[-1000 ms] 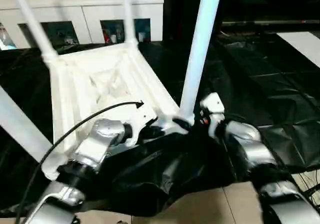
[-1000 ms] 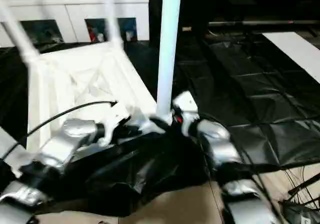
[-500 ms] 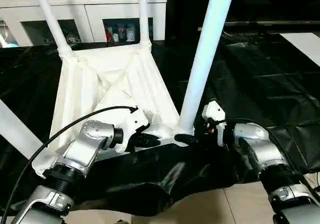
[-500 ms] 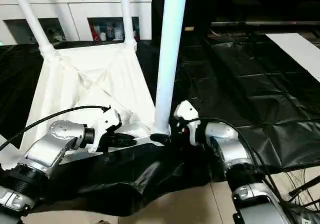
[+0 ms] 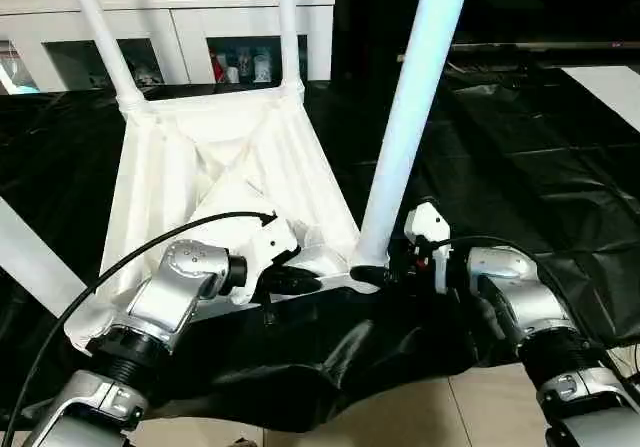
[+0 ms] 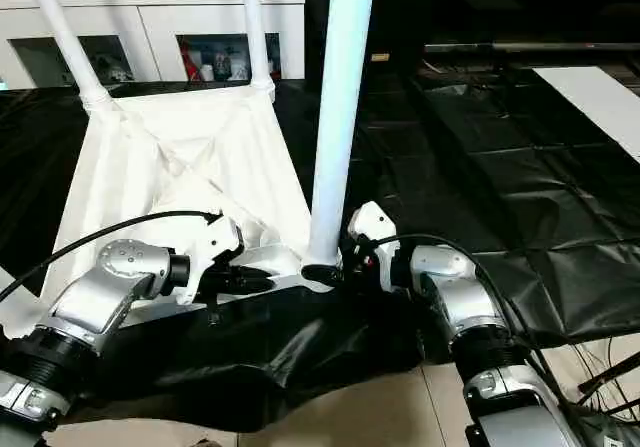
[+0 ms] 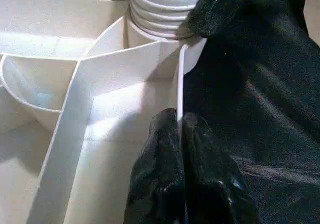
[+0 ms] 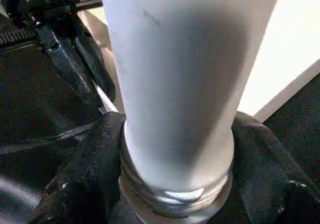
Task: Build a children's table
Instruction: Rotate leg to tighten
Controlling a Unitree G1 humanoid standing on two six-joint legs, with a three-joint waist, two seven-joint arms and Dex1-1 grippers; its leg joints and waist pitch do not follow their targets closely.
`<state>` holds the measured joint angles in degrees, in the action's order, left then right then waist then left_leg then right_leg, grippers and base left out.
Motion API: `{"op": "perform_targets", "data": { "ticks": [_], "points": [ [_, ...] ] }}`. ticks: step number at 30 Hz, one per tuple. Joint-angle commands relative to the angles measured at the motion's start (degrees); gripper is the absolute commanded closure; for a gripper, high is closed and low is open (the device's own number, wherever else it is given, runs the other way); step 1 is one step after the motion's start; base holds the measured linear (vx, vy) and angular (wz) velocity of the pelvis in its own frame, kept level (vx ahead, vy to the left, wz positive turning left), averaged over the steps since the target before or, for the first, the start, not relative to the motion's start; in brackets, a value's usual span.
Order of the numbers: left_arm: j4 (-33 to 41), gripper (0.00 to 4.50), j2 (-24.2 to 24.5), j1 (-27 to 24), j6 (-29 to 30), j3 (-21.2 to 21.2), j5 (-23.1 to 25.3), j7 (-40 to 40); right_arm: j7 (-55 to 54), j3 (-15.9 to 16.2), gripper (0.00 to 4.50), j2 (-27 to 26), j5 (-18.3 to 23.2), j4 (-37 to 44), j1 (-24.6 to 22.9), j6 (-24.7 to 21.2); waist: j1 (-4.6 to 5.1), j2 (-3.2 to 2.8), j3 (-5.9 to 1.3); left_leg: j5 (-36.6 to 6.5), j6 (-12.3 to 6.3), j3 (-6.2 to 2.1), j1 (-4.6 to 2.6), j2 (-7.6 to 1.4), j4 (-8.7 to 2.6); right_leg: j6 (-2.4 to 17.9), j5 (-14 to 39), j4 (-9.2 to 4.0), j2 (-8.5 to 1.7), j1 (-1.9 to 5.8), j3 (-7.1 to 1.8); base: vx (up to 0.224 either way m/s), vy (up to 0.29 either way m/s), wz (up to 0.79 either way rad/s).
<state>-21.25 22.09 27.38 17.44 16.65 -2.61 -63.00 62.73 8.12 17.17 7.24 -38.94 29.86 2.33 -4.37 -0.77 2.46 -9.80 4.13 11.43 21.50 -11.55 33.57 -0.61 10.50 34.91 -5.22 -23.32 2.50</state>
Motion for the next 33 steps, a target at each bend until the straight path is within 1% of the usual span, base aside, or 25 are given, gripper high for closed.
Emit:
{"op": "perform_targets", "data": {
  "ticks": [1,2,3,4,5,6,7,8,10,12,13,14,15,17,18,20,21,23,24,25,27,29,31,32,33],
  "points": [
    [-1.68,4.50,-0.90,-0.30,1.05,1.09,0.21,0.74,-3.39,-0.26,1.80,-1.29,-0.49,-0.62,-0.39,-0.64,0.14,0.79,-3.10,-15.21,-2.92,-0.71,-0.67,-1.59,-4.22,12.77,14.92,-4.37,-2.47,2.11,-1.83,0.000,0.000,0.00],
    [-2.40,4.50,-1.75,0.04,1.51,0.65,0.62,2.76,-7.32,-0.77,1.80,-2.74,-1.14,-1.93,-0.40,-0.53,0.34,0.73,-2.91,-16.38,-2.11,-0.82,-0.67,-1.48,-4.43,12.17,17.16,-4.63,-2.51,2.06,-1.81,0.000,0.000,0.00],
    [-2.93,4.50,-2.30,0.30,1.83,0.35,0.83,3.99,-9.06,-1.13,1.80,-3.52,-1.22,-2.60,-0.34,-0.56,0.60,0.86,-2.78,-17.75,-1.43,-0.95,-0.69,-1.41,-4.57,11.41,19.74,-4.88,-2.57,2.09,-1.75,0.000,0.000,0.00],
    [-3.87,4.50,-3.26,0.77,2.23,0.05,1.29,5.99,-12.33,-2.12,1.80,-5.36,-0.82,-3.69,-0.15,-0.94,0.75,0.82,-2.78,-18.45,-1.18,-0.99,-0.77,-1.40,-4.59,11.03,21.04,-5.00,-2.62,2.03,-1.75,0.000,0.000,0.00],
    [-4.24,4.50,-3.66,0.96,2.34,-0.08,1.48,6.82,-13.47,-2.48,1.80,-6.04,-0.64,-4.04,-0.07,-1.06,0.99,0.78,-2.77,-19.19,-1.02,-1.00,-0.82,-1.38,-4.58,10.77,22.16,-5.11,-2.65,1.84,-1.81,0.000,0.000,0.00],
    [-4.98,4.50,-4.52,1.35,2.61,-0.37,1.75,8.48,-15.60,-3.14,1.80,-7.41,-0.28,-4.70,0.12,-1.19,1.19,0.75,-2.65,-20.32,-0.59,-1.13,-0.98,-1.44,-4.70,10.21,24.00,-5.37,-2.65,1.73,-1.78,0.000,0.000,0.00],
    [-5.69,4.50,-5.39,1.76,2.81,-0.61,2.05,10.13,-17.87,-3.88,1.80,-8.86,0.14,-5.33,0.35,-1.33,1.32,0.83,-2.63,-21.02,-0.34,-1.21,-0.96,-1.35,-4.72,9.69,25.32,-5.52,-2.67,1.73,-1.75,0.000,0.000,0.00],
    [-6.35,4.50,-6.19,2.17,2.91,-0.80,2.42,11.73,-20.11,-4.61,1.80,-10.22,0.55,-5.89,0.59,-1.56,1.40,0.76,-2.60,-21.67,-0.15,-1.30,-1.09,-1.40,-4.79,9.31,26.49,-5.68,-2.76,1.58,-1.76,0.000,0.000,0.00],
    [-7.49,4.50,-7.38,2.91,3.42,-1.41,2.84,14.54,-23.56,-5.46,1.80,-11.80,0.59,-6.88,1.06,-1.29,1.51,0.77,-2.59,-22.07,-0.01,-1.33,-1.12,-1.36,-4.82,8.74,27.23,-5.83,-2.70,1.48,-1.74,0.000,0.000,0.00],
    [-9.54,4.50,-10.28,4.47,4.59,-2.82,3.25,20.37,-34.68,-7.30,1.80,-14.97,-0.74,-11.04,3.01,-0.55,1.81,0.68,-2.59,-22.44,0.73,-1.44,-1.17,-1.28,-4.85,8.61,28.02,-5.87,-2.75,1.31,-1.67,0.000,0.000,0.00],
    [-10.16,4.50,-11.19,4.92,4.77,-3.14,3.40,21.95,-38.51,-8.10,1.80,-15.92,-1.01,-12.56,3.72,-0.37,2.01,0.81,-2.60,-22.49,0.77,-1.40,-1.09,-1.22,-4.85,8.59,27.98,-5.86,-2.70,1.32,-1.64,0.000,0.000,0.00],
    [-10.16,4.50,-11.19,4.92,4.77,-3.14,3.40,21.95,-38.51,-8.10,1.80,-15.92,-1.01,-12.56,3.72,-0.37,2.14,0.77,-2.51,-22.71,0.84,-1.48,-1.04,-1.19,-4.89,8.46,28.43,-5.93,-2.70,1.31,-1.58,0.000,0.000,0.00],
    [-10.95,4.50,-12.53,5.43,4.96,-3.44,3.60,23.93,-42.49,-8.73,1.80,-16.96,-1.45,-14.67,4.78,-0.46,2.20,0.95,-2.61,-23.27,0.54,-1.43,-1.21,-1.16,-4.79,7.98,28.88,-6.17,-2.70,1.17,-1.57,0.000,0.000,0.00],
    [-11.03,4.50,-12.73,5.44,4.67,-3.10,3.85,23.85,-43.47,-8.66,1.80,-17.11,-2.12,-15.16,5.12,0.26,2.21,0.85,-2.65,-23.27,0.33,-1.47,-1.14,-1.19,-4.80,8.01,28.28,-6.10,-2.70,1.15,-1.61,0.000,0.000,0.00],
    [-11.04,4.50,-12.81,5.42,4.46,-2.85,3.99,23.73,-44.18,-8.74,1.80,-17.21,-2.52,-15.47,5.36,0.82,2.17,0.85,-2.73,-22.81,0.00,-1.41,-0.97,-1.20,-4.81,8.00,27.15,-6.05,-2.74,1.28,-1.65,0.000,0.000,0.00],
    [-10.72,4.50,-12.73,5.15,3.65,-2.12,4.23,22.78,-43.89,-9.27,1.80,-17.62,-2.36,-15.43,5.69,2.19,2.17,0.92,-2.78,-22.00,-0.47,-1.30,-0.80,-1.20,-4.84,8.46,24.76,-5.85,-2.60,1.39,-1.68,0.000,0.000,0.00],
    [-10.54,4.50,-12.68,5.03,3.67,-2.03,4.21,22.55,-43.01,-9.20,1.80,-17.66,-2.28,-15.07,5.57,2.65,2.08,0.89,-2.84,-21.36,-0.85,-1.19,-0.79,-1.26,-4.80,9.09,22.68,-5.66,-2.55,1.45,-1.74,0.000,0.000,0.00],
    [-10.26,4.50,-12.36,4.77,3.25,-1.80,4.14,21.59,-39.95,-8.97,1.80,-17.86,-1.60,-14.31,5.14,3.61,2.04,0.90,-2.82,-21.10,-1.21,-1.14,-0.71,-1.27,-4.83,9.56,21.87,-5.58,-2.55,1.56,-1.74,0.000,0.000,0.00],
    [-9.96,4.50,-12.00,4.53,3.15,-1.58,4.14,20.75,-38.34,-9.18,1.24,-17.94,-0.90,-13.89,4.95,4.46,2.00,0.97,-2.84,-20.80,-1.41,-1.09,-0.71,-1.30,-4.79,9.72,21.46,-5.54,-2.60,1.62,-1.77,0.000,0.000,0.00],
    [-9.86,4.50,-11.89,4.46,3.27,-1.52,4.18,20.58,-38.13,-9.37,1.10,-17.95,-0.66,-13.85,4.98,4.79,2.00,0.97,-2.84,-20.80,-1.41,-1.09,-0.71,-1.30,-4.79,9.72,21.46,-5.54,-2.60,1.62,-1.77,0.000,0.000,0.00],
    [-9.75,4.50,-11.59,4.32,3.47,-1.50,4.23,20.39,-37.56,-9.11,1.10,-17.33,-0.94,-13.92,5.21,5.61,1.99,0.92,-2.80,-20.44,-1.72,-1.08,-0.67,-1.31,-4.82,10.02,21.28,-5.50,-2.59,1.68,-1.77,0.000,0.000,0.00],
    [-9.26,4.50,-10.74,3.90,3.33,-1.31,4.18,19.29,-35.41,-9.18,0.75,-15.59,-0.69,-13.48,5.65,5.85,1.90,0.93,-2.88,-19.85,-1.78,-1.05,-0.73,-1.33,-4.80,10.18,21.03,-5.50,-2.64,1.77,-1.77,0.000,0.000,0.00],
    [-9.05,4.50,-10.49,3.76,3.32,-1.29,4.15,18.99,-34.68,-9.31,0.68,-15.00,-0.53,-13.36,5.80,5.86,1.84,0.97,-2.85,-19.24,-2.05,-0.96,-0.68,-1.37,-4.76,10.56,19.91,-5.40,-2.55,1.81,-1.77,0.000,0.000,0.00],
    [-8.34,4.50,-9.78,3.36,3.29,-1.10,3.96,17.77,-32.55,-8.92,0.59,-13.35,-0.85,-12.81,5.93,6.16,1.86,1.10,-2.83,-18.88,-2.18,-0.88,-0.64,-1.34,-4.73,10.70,19.88,-5.41,-2.58,1.82,-1.81,0.000,0.000,0.00],
    [-7.36,4.50,-8.51,2.74,2.69,-0.94,3.67,15.79,-27.57,-7.72,0.47,-10.28,-1.81,-11.55,5.81,6.49,1.70,1.08,-2.98,-17.92,-2.55,-0.96,-0.53,-1.43,-4.66,10.98,19.06,-5.23,-2.61,2.13,-1.69,0.000,0.000,0.00]
  ]
}}
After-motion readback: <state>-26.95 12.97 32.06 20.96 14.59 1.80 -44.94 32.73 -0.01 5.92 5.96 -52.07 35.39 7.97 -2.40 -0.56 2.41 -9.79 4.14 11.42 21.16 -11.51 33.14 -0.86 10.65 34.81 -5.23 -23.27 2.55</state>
